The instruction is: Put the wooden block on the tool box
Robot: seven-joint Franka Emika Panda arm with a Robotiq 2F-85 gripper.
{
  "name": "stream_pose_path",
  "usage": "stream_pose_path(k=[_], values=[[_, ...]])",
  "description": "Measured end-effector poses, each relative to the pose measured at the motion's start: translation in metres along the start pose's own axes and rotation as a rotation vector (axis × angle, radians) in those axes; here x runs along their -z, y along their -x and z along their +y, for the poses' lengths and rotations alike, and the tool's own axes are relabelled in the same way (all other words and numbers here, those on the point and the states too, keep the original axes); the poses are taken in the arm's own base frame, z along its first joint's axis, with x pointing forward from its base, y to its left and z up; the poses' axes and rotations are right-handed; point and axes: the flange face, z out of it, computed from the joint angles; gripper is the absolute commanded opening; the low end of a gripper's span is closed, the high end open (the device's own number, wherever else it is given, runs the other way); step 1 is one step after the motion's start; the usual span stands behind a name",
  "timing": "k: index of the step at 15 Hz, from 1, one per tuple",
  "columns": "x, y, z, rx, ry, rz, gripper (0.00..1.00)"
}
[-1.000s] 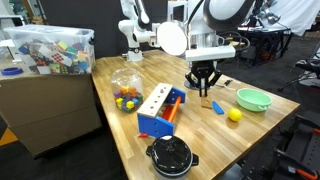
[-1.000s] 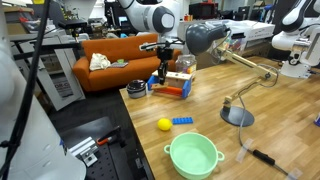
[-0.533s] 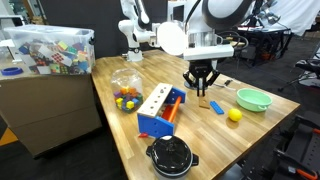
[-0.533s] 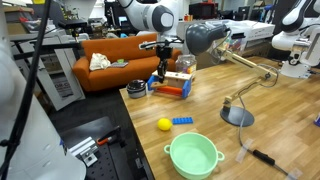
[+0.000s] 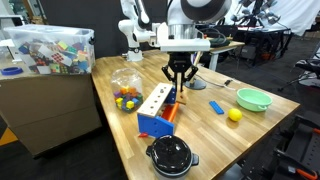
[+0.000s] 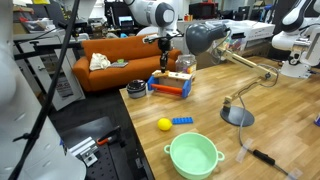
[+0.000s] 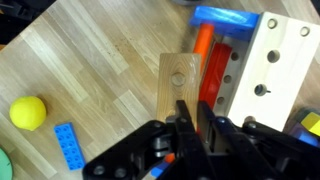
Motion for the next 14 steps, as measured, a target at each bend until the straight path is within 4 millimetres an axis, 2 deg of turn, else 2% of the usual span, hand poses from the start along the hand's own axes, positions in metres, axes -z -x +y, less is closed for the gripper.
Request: stream_pose_path(k=[11, 12, 14], values=[[-0.003, -0.0014, -0.0024, 0.0, 0.001, -0.002, 0.16], [-0.003, -0.0013, -0.0025, 0.0, 0.001, -0.002, 0.04], [-0.0032, -0.0014, -0.0024, 0.0, 0.001, -0.002, 0.04]])
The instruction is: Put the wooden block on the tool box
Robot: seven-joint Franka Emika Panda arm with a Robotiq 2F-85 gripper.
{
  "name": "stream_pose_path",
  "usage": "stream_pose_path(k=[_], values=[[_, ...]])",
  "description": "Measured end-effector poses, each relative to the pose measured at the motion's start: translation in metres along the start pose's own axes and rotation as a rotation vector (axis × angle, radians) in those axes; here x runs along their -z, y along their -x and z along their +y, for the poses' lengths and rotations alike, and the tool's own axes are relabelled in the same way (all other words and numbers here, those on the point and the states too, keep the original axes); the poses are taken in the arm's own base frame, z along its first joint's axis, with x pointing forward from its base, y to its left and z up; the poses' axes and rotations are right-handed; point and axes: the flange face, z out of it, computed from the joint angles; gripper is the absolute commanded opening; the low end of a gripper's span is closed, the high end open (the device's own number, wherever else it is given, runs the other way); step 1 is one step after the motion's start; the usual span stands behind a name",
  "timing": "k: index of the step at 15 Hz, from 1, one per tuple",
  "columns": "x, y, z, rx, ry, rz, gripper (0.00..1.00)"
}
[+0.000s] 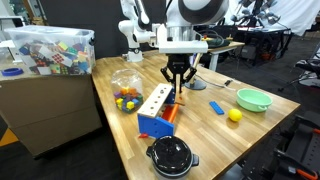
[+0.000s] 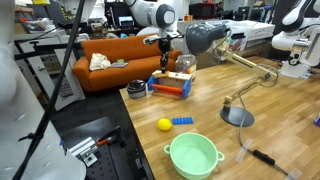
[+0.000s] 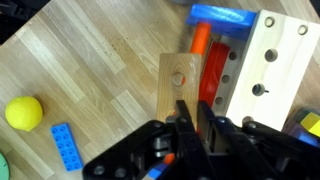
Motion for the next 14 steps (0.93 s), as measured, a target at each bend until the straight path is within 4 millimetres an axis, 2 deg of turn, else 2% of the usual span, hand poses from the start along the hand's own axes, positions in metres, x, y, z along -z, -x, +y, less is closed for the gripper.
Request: stream_pose_path(k=[3, 8, 14], values=[[0.001, 0.0, -0.003, 0.003, -0.005, 0.001, 0.04], [0.01, 0.0, -0.034, 0.021, -0.045, 0.008, 0.04], [-0.008, -0.004, -0.071, 0.038, -0.03, -0.02, 0.04]])
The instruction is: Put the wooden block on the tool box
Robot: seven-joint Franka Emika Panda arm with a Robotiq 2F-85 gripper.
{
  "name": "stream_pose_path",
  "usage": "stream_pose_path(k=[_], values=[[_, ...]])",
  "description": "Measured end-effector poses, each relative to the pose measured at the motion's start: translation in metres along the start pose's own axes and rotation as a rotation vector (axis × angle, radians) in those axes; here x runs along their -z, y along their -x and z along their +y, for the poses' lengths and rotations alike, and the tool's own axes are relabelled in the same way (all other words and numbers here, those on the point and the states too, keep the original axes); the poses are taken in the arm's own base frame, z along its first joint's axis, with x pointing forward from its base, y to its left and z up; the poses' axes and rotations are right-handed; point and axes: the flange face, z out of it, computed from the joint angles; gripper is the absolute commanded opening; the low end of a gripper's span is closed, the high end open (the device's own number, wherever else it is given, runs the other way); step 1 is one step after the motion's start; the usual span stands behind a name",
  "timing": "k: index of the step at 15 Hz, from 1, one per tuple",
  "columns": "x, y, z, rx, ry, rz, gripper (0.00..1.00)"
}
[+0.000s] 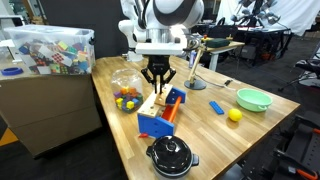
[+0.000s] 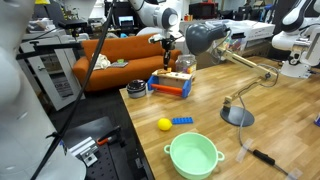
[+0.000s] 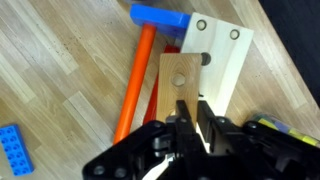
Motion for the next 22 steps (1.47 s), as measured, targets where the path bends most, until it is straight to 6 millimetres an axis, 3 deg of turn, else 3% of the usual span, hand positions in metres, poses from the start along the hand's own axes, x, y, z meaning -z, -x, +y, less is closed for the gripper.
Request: stream_pose_path(k=[7, 15, 22], values=[[-0.003, -0.006, -0.035, 0.006, 0.028, -0.046, 0.04], [-0.016, -0.024, -0.042, -0.081, 0.059, -0.094, 0.04], [-0.015, -0.029, -0.044, -0.208, 0.073, -0.103, 0.04]])
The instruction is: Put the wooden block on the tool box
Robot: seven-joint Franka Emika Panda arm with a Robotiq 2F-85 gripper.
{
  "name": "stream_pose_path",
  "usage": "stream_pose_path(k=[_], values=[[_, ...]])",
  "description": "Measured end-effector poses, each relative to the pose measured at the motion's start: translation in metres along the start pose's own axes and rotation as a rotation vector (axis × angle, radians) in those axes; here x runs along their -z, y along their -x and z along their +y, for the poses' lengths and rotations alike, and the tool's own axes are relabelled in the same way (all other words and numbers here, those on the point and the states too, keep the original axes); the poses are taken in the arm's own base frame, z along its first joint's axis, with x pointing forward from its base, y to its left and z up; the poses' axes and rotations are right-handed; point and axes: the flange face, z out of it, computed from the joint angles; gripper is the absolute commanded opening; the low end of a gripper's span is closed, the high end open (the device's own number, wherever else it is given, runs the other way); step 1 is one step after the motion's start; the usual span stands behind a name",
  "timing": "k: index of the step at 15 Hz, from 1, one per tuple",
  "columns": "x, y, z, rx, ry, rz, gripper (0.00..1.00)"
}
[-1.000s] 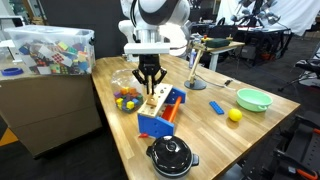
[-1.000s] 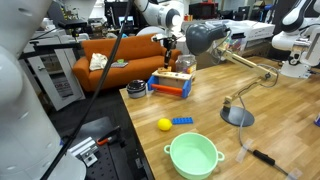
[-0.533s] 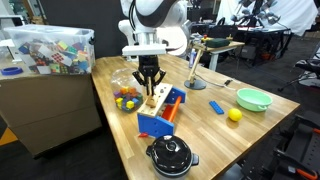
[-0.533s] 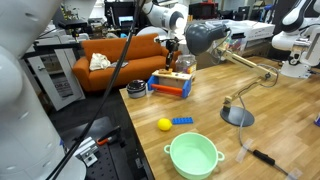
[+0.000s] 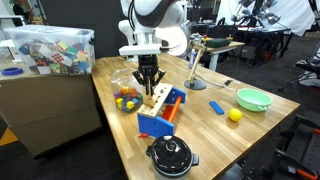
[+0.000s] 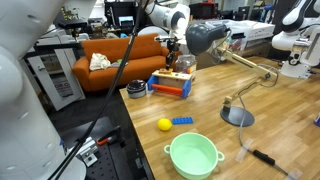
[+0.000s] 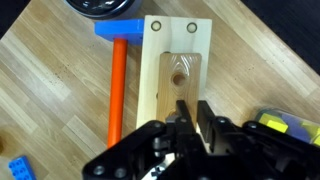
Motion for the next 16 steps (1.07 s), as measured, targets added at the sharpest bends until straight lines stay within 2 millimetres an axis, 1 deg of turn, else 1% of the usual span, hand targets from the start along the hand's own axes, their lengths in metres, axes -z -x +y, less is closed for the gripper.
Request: stream_pose_path(k=[10, 16], values=[[-0.003, 0.002, 0.004, -0.075, 0.038, -0.031, 0.04], [0.005, -0.014, 0.006, -0.097, 0.028, -0.01, 0.04]])
